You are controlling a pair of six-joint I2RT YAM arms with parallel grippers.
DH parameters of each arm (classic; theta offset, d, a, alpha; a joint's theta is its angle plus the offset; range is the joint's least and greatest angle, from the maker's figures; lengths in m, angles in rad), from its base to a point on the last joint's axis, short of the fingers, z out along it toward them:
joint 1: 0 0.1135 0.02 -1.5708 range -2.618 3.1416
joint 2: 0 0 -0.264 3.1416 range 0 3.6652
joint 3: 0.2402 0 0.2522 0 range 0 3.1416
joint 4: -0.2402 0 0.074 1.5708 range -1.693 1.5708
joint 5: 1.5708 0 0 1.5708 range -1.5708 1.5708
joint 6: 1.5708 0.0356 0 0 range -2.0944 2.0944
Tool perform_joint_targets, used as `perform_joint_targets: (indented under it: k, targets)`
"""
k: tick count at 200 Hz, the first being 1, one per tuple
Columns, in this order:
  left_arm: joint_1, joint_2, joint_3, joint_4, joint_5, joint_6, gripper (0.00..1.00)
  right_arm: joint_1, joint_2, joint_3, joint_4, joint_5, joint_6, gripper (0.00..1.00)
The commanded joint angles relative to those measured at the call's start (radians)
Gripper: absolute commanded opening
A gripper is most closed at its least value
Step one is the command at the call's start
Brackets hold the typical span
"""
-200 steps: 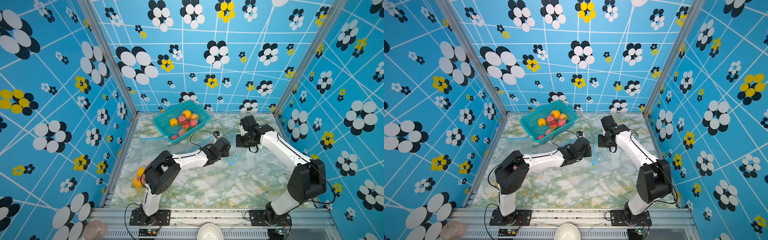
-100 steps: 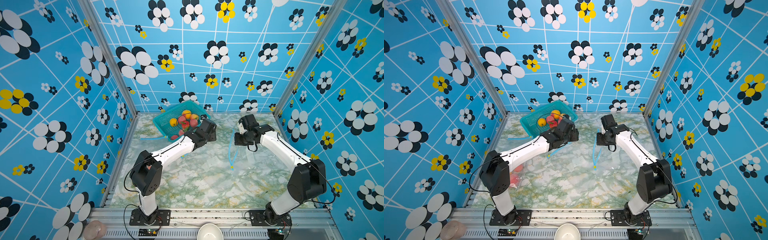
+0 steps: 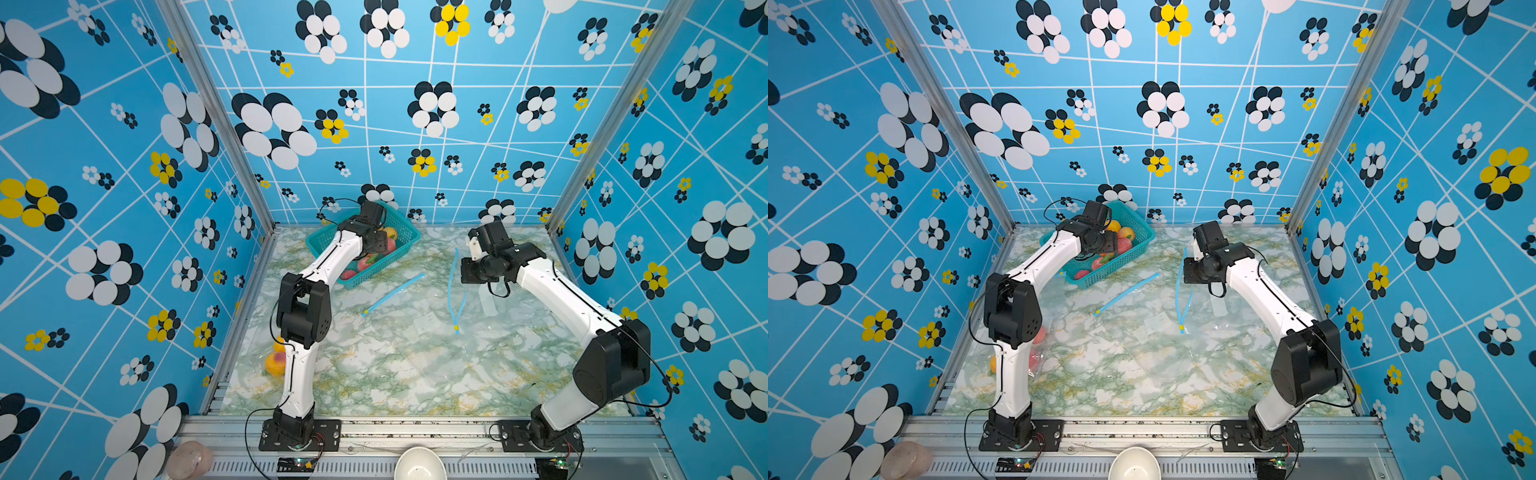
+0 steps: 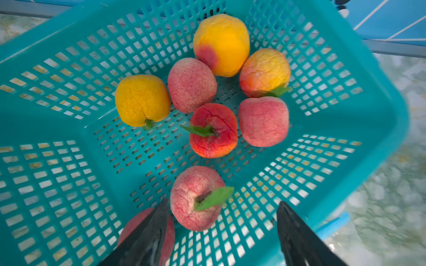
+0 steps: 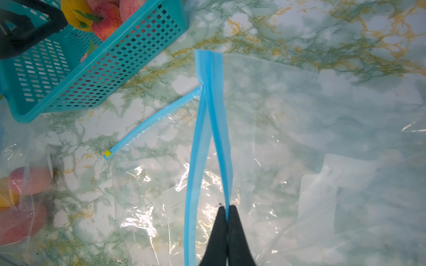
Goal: Place the peach in a zip-top bag and seal the zipper
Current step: Pick up the peach from the basket.
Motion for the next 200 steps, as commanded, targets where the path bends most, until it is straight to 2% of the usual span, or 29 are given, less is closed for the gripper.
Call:
perform_joint_targets:
  k: [1, 55, 98, 166, 200]
  targets:
    - [0.048, 0.052, 0.079, -0.035, -0.016, 0.013, 0.76, 0.011, 0.025, 0.025, -0.011, -0.025, 0.02, 0.0]
    - [0.122, 0.206, 0.245, -0.042, -0.049, -0.027, 0.78, 0.02, 0.041, 0.05, -0.029, -0.019, 0.017, 0.0]
    - [0.155, 0.302, 0.335, -0.064, -0.014, -0.047, 0.78, 0.021, 0.041, 0.05, -0.014, -0.023, 0.033, 0.0]
    - [0.191, 0.359, 0.338, -0.045, 0.019, -0.072, 0.79, 0.028, 0.04, 0.08, -0.015, -0.046, 0.043, 0.0]
    - [0.208, 0.374, 0.336, -0.023, 0.052, -0.086, 0.73, 0.034, 0.041, 0.077, -0.015, -0.045, 0.05, 0.0]
